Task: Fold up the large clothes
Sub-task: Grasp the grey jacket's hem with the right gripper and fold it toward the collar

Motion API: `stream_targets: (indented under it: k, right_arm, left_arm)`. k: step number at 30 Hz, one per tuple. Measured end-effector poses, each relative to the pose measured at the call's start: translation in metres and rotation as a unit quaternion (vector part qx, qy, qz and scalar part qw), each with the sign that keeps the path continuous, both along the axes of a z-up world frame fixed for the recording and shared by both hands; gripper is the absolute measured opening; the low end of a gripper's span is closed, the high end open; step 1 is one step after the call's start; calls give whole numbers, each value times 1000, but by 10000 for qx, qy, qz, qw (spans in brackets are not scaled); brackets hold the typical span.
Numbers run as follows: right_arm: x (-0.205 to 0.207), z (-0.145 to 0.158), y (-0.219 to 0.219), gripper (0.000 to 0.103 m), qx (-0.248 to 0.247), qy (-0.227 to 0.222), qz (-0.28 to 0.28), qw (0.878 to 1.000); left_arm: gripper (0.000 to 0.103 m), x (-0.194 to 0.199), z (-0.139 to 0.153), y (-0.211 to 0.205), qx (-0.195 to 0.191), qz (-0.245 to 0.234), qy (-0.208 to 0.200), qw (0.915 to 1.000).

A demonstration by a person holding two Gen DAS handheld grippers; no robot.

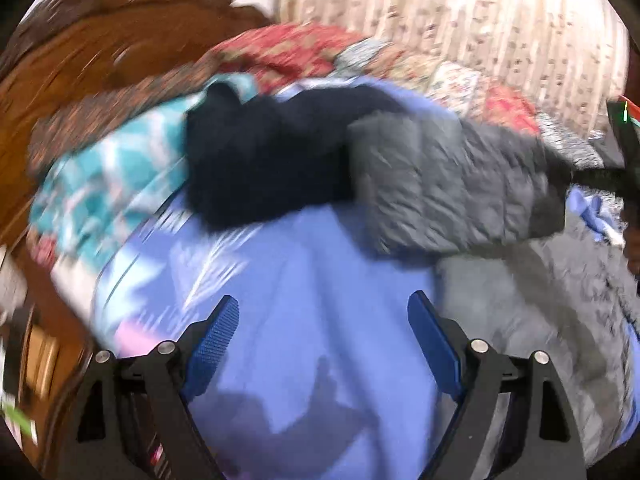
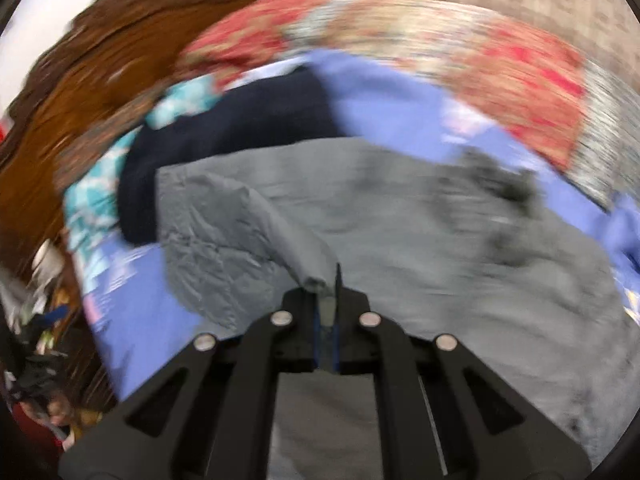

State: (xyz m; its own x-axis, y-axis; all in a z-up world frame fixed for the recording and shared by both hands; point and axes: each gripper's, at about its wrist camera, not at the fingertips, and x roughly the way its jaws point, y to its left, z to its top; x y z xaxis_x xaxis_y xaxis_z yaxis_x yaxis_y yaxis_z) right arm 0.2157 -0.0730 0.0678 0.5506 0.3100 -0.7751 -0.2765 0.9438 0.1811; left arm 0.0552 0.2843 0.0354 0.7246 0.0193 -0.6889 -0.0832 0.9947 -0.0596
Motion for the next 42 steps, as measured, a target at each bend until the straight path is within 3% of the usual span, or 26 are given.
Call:
stream_targets:
  k: [6,12,18,22,23,24,27,33,36,39,42]
  right_arm:
    - [20,-32,-117,4,45,235,-1157,9930]
    - [27,-65,-197,4,375,596,-1952,9782]
    - [23,-92,-231,4,532,882,-2261,9686]
    - [24,-113,-239,4,381,1005,-2383,9652]
    - [26,-117,-241,8,404,1020,-2405,9644]
    - [26,-121,-242,21,361,1029,-2475,9627]
    - [25,-123,-241,44,179,895,-2580,9618]
    - [-7,-92,-241,50,225,-271,-3166,9479]
    - [-22,-80,-224,50,57,-703,-3084,9486]
    - [-30,-79,-202,50,-85,-857,-2811,9558]
    - [-25,-96,-184,44,-68,-481,-2468,9679]
  left_arm:
    - [101,76,25,-80,50,-545,-258,9982]
    - [101,148,20,-160,424,-1002,-152,9939]
    - [101,210,-16,-215,1071,-1101,103,9881]
    - [101,248,-57,-225,1474,-895,711,9824]
    - [101,257,-69,-224,1553,-840,920,9800]
    - [101,260,-77,-224,1616,-800,1023,9783]
    - [102,267,-96,-219,1708,-702,1177,9757]
    - [102,251,-84,-220,1620,-791,904,9795]
    - [102,225,-58,-217,1379,-741,297,9872]
    - [102,205,-45,-211,1160,-596,-88,9914]
    - [102,204,-58,-211,1192,-626,131,9908]
